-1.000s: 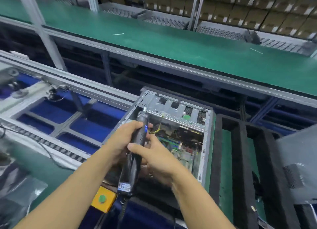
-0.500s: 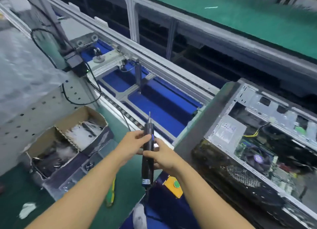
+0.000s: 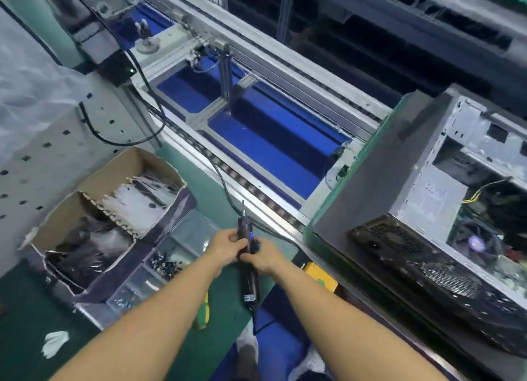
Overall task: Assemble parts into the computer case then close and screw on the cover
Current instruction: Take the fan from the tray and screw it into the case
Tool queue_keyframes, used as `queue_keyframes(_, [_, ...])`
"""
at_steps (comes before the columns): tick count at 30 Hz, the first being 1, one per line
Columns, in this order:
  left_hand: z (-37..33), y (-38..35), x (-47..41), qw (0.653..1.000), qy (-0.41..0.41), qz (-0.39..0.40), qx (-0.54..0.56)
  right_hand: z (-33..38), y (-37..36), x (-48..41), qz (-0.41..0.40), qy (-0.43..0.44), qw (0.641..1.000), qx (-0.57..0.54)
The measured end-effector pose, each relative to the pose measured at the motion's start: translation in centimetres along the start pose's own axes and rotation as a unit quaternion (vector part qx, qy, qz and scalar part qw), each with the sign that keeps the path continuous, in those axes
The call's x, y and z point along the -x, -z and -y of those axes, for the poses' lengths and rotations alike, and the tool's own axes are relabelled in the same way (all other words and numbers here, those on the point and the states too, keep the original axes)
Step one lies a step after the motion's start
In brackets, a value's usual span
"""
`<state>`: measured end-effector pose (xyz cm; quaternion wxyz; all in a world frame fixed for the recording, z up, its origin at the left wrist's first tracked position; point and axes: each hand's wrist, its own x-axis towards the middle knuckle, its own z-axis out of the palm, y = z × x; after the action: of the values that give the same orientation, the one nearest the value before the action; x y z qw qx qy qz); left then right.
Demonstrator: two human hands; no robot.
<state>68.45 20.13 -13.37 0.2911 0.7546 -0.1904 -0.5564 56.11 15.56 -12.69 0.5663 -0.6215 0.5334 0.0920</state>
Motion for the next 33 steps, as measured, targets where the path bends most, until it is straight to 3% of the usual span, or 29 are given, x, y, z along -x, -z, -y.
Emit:
queue_keyframes(6, [0.8, -0.6, -1.3, 0.994, -0.021, -0.045, -0.094, 0.4, -1.5, -0.5, -0.058, -0.007, 0.997, 0.054])
queue_keyframes(9, [0.1, -1.3, -1.1, 0.970, -0.012, -0.105, -0.218, 0.5, -1.8, -0.1, -0.061, -0.030, 0.993, 0.100])
queue_keyframes(11, [-0.8, -1.6, -0.5, 0.960, -0.027, -0.141, -0.241, 0.6, -1.4, 0.4, -0.059, -0.044, 0.989, 0.125])
queue_keyframes(15, [-3.9, -2.3, 0.7, 0.957, -0.148, -0.145, -0.204, 1.4, 1.5, 2.3, -0.077, -0.033, 0.993, 0.080])
queue_keyframes(22, [-11.9, -7.2, 4.4, 0.967, -0.201, -0.100, -0.118, 2.0, 9.7, 8.4, -0.105, -0.014, 0.994, 0.009])
queue_keyframes(28, [-20.2, -14.2, 9.9, 0.943, -0.311, -0.078, -0.083, 1.2, 18.2, 16.7, -0.217, 0.066, 0.972, -0.065])
queue_keyframes(33, [-25.3, -20.9, 15.9, 0.913, -0.404, -0.013, -0.059, -2.3, 24.3, 24.1, -0.277, 0.106, 0.945, -0.140])
